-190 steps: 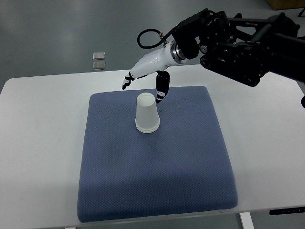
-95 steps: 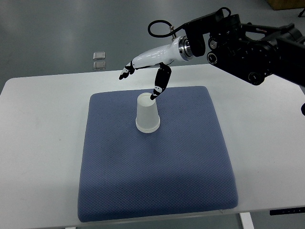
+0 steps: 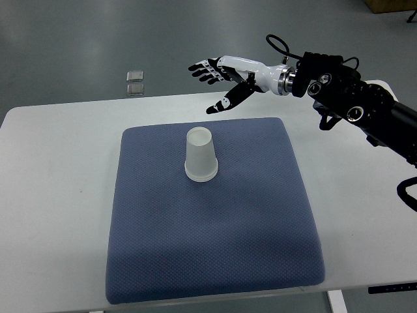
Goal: Stack paper cups
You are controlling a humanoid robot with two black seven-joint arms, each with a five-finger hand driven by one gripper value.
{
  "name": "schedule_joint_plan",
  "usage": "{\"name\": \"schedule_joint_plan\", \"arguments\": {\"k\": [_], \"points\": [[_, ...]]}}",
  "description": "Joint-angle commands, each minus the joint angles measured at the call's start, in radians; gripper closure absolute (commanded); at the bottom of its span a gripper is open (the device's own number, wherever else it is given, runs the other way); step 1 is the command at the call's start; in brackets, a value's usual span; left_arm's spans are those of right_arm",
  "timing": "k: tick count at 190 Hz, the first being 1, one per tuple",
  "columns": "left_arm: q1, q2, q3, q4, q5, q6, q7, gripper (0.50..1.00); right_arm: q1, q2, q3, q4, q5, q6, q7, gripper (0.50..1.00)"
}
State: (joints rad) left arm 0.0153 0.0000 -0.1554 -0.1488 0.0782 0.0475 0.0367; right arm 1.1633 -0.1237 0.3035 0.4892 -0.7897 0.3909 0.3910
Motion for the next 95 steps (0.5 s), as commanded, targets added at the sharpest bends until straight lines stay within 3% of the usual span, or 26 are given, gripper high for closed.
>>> {"name": "schedule_joint_plan", "arguments": {"k": [1, 59, 95], "points": [[0.0, 0.0, -0.001, 0.0, 0.0, 0.0, 0.0, 0.5, -0.019, -0.005, -0.001, -0.014, 0.182, -0.06, 0.0, 0.601], [0.005, 0.0, 0.0, 0.0, 0.0, 0.0, 0.0, 0.5, -0.094, -0.025, 0.0, -0.018, 0.601, -0.15, 0.002, 0.601], [0.003, 0.0, 0.0, -0.002, 0.0, 0.0, 0.0, 0.5, -0.134, -0.033, 0.002, -0.018, 0.825, -0.159, 0.002, 0.601]]}}
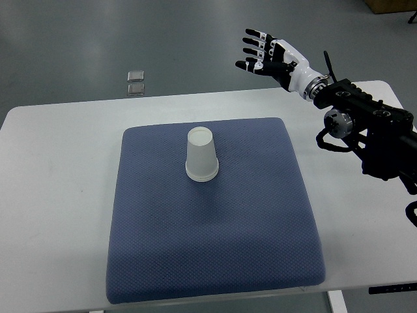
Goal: Stack paper cups
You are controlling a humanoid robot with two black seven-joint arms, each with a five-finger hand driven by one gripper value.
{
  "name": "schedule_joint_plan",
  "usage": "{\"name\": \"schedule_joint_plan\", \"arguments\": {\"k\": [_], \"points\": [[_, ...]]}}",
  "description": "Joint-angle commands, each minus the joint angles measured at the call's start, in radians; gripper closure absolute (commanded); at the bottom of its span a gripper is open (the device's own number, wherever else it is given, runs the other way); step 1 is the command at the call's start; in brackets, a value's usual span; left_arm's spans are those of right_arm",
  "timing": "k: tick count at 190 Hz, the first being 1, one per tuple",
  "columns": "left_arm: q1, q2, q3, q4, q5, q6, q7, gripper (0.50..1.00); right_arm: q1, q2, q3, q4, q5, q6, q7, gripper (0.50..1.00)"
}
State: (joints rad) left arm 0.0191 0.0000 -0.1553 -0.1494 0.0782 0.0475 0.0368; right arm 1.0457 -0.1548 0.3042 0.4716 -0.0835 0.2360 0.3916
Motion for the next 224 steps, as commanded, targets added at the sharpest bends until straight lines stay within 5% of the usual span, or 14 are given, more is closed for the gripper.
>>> {"name": "schedule_joint_plan", "arguments": {"k": [1, 58, 224], "points": [[-0.001, 0.0, 0.0, 0.001, 0.0, 0.0, 0.0, 0.5, -0.016, -0.002, 0.0, -0.002, 0.134, -0.006, 0.0, 0.601], [-0.001, 0.0, 0.0, 0.001, 0.0, 0.0, 0.0, 0.5, -0.085, 0.006, -0.001, -0.008, 0.418, -0.038, 0.0, 0.599], [-0.001, 0.0, 0.0, 0.001, 0.0, 0.0, 0.0, 0.5, -0.13, 0.008, 0.001, -0.008, 0.36, -0.037, 0.069, 0.587]]}}
